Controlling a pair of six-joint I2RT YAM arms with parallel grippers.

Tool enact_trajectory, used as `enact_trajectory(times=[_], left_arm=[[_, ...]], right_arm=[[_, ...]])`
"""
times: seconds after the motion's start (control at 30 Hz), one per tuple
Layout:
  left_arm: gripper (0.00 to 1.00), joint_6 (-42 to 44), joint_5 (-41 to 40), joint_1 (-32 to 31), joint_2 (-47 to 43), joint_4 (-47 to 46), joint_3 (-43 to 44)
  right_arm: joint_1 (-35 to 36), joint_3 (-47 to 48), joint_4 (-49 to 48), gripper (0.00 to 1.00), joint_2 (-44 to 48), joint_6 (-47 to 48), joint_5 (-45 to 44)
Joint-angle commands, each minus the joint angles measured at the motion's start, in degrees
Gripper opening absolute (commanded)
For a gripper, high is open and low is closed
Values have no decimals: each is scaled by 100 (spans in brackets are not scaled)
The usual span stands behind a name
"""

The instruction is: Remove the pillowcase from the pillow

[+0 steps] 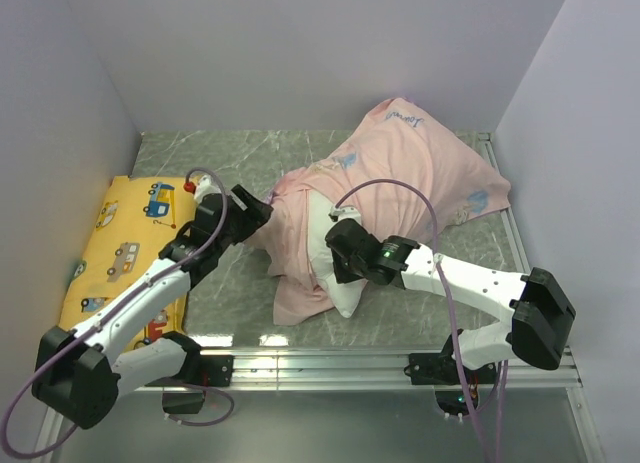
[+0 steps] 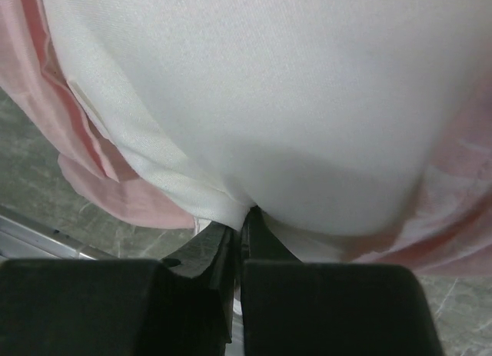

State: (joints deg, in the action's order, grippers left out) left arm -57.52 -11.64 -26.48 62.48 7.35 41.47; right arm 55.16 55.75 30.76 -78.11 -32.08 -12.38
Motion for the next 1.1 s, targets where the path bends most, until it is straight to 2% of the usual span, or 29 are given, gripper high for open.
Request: enact_trajectory(times=[0.0, 0.13, 0.23, 0.33, 0.43, 0.47, 0.5, 0.57, 0.6, 0.7, 0.83, 0.93, 1.07], left_arm=[[77, 582, 197, -234, -316, 90, 473], [80, 786, -670, -1207, 123, 705, 994], [81, 856, -813, -1587, 491, 741, 1091], [83, 988, -936, -1703, 1027, 925, 1275], [81, 909, -1489, -1676, 1389, 1426, 1407], [77, 891, -1682, -1650, 1390, 1461, 1320], [62, 865, -1658, -1598, 1364, 1366, 1241], [44, 891, -1491, -1264, 1188, 1216, 1022], [30, 883, -1464, -1150, 1127, 1181, 977], [12, 891, -1377, -466, 925, 1198, 880], [5, 839, -1359, 168, 722, 1023, 530], [0, 541, -579, 932, 739, 332, -145], [0, 267, -173, 1145, 1274, -452, -561]], right_arm=[[39, -46, 35, 0, -117, -1, -71], [65, -11, -18, 0, -117, -53, -133], [65, 59, -44, 0, -108, -71, -177], [57, 147, 8, 0, -135, -97, -317], [39, 209, 149, 0, -117, -106, -519], [30, 200, 201, 0, -74, -123, -589], [-5, 182, 193, 0, -30, -124, -616], [-84, 68, 167, 0, 137, -141, -581], [-110, -19, 158, 0, 190, -141, -581], [-356, -317, 123, 0, 540, -167, -625], [-1153, -845, -70, 0, 1165, -168, -406], [-1506, -1144, -62, 0, 1745, -141, -432], [-1525, -1259, -97, 0, 2159, -97, -143]])
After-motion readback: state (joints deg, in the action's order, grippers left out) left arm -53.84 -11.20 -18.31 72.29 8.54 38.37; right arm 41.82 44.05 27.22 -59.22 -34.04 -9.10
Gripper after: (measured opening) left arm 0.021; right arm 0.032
